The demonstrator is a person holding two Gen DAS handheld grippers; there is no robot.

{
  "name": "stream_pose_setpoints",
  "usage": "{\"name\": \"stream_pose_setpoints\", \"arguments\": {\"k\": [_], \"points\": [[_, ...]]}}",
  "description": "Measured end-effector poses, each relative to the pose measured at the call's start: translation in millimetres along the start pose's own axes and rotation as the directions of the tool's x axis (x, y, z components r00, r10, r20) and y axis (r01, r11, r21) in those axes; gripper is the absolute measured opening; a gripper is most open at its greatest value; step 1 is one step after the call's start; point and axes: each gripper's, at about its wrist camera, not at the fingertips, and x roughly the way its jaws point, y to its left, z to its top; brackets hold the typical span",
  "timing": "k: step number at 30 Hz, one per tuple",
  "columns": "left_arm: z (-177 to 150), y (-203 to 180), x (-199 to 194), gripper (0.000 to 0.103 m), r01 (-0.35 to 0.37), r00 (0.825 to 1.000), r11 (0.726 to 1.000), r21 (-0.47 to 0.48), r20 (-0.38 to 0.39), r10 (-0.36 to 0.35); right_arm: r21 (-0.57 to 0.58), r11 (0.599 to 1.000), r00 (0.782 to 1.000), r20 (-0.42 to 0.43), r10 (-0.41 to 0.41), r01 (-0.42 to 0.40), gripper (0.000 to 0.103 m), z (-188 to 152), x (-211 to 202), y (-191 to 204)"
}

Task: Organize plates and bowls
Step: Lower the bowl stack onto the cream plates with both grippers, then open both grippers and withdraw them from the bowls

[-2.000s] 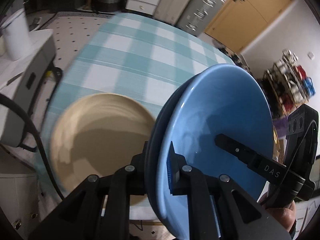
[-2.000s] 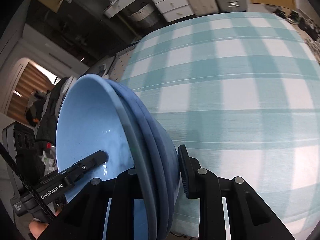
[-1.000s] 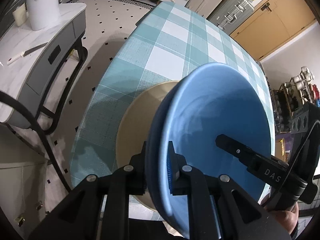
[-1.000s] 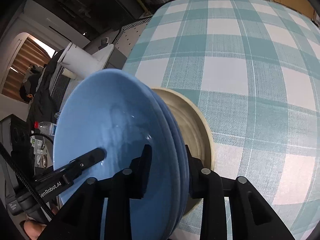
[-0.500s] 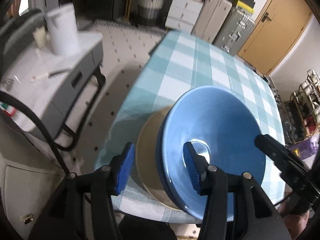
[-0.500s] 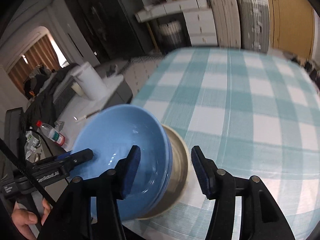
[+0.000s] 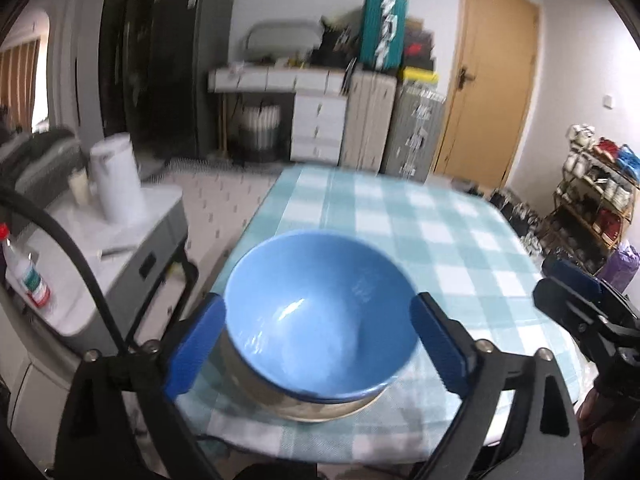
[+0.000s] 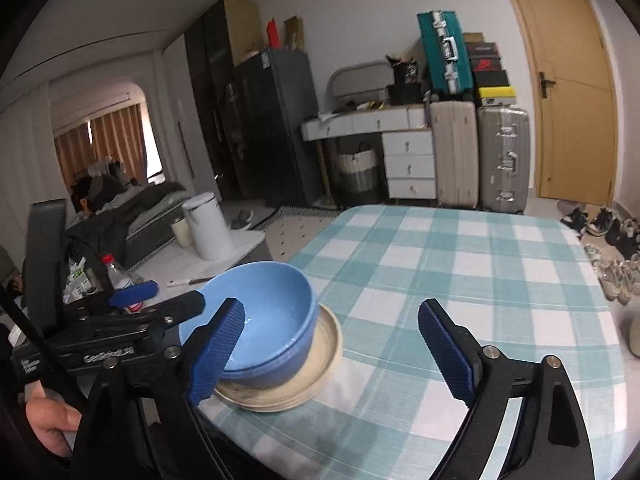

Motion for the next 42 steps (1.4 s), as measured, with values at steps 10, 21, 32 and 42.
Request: {"name": "stream_pose_setpoints", "arguments": {"k": [10,21,32,42], "points": [[-25,-33,-14,0.101,-0.043,0.991,0.994,0.098,0.133,0.030,-0.080,0.995,0.995,0.092,-0.049,0.056,0.102,-41,-27,-6],[-42,-32,-15,0.103,-0.083,0.980,0.993,0.086,0.186,0.066,-0.147,0.980,0.977,0.187,-0.106,0.134,0.102,-58,-35,9],[-44,-31,-13,0.103,-0.094,0.979,0.994,0.064,0.186,0.081,-0.193,0.970,0.975,0.195,-0.110,0.148,0.102,-60,-31,20],[-42,-23,-12,0.103,-0.064,0.985,0.998,0.026,0.162,0.059,-0.116,0.984,0.976,0.188,-0.112,0.136,0.102,-58,-34,3]]}}
